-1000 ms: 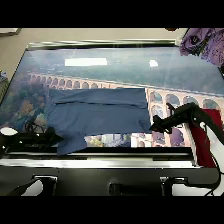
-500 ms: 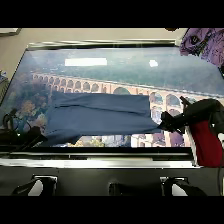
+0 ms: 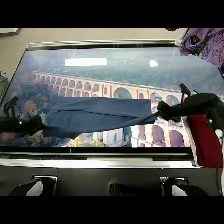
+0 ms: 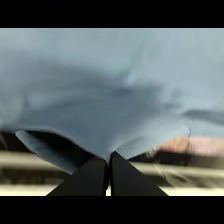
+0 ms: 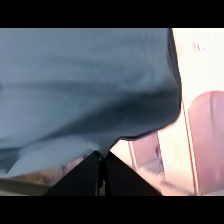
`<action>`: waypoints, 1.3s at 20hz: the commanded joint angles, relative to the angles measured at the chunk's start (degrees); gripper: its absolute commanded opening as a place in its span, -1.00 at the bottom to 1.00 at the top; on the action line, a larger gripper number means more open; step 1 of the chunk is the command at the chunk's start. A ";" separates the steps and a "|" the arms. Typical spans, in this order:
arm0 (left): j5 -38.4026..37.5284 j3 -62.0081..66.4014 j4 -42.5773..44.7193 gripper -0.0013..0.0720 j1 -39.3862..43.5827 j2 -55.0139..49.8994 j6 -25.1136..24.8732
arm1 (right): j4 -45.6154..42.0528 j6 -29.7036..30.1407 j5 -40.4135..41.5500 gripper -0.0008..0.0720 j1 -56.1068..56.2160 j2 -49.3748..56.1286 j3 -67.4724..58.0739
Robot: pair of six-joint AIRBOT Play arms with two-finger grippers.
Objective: Fold the clothes and pants, and hang the long-sleeved shirts on hangers.
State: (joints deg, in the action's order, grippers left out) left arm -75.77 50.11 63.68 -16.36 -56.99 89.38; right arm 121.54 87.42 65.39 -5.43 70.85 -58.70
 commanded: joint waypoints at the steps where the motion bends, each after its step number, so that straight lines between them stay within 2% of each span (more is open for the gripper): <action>1: 5.51 8.83 -1.68 -0.92 1.09 -12.85 -3.45 | -1.18 -0.61 -8.81 -0.90 2.58 7.69 -4.22; 7: 6.86 26.36 -3.56 -0.92 1.09 -33.57 -6.95 | 3.80 0.46 -15.54 -0.89 2.60 17.20 -7.23; 14: 9.92 35.93 -10.05 -0.89 1.84 -45.53 -6.93 | 4.07 0.68 -19.41 -0.87 3.04 21.14 -7.23; 15: 10.71 36.06 -11.72 -0.72 2.10 -46.31 -6.93 | 4.33 0.66 -20.37 -0.73 3.34 21.09 -7.26; 16: 11.41 36.09 -12.85 -0.40 2.23 -46.73 -6.93 | 4.92 0.66 -20.24 -0.70 3.48 21.11 -7.56; 18: 11.50 37.03 -13.07 0.19 2.12 -46.34 -6.91 | 4.74 0.39 -14.71 -0.08 2.16 21.05 -10.58; 19: 10.69 38.18 -12.37 0.27 1.60 -45.77 -6.91 | 4.26 0.39 -11.04 0.04 0.46 21.03 -12.70; 22: 7.98 41.35 -5.29 0.27 -0.13 -42.62 -4.13 | 4.26 1.38 -3.48 0.21 -7.78 20.96 -16.04; 24: 6.71 42.16 1.46 0.27 -0.39 -40.09 -1.57 | 5.29 3.34 0.68 0.49 -11.37 22.08 -15.65; 26: 6.34 42.16 5.49 0.27 0.11 -37.90 -1.27 | 8.81 7.78 2.34 0.51 -11.78 23.93 -14.84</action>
State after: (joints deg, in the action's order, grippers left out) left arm -68.01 91.33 61.78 -16.21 -97.56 86.08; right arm 126.91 90.67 61.95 -14.33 93.12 -73.43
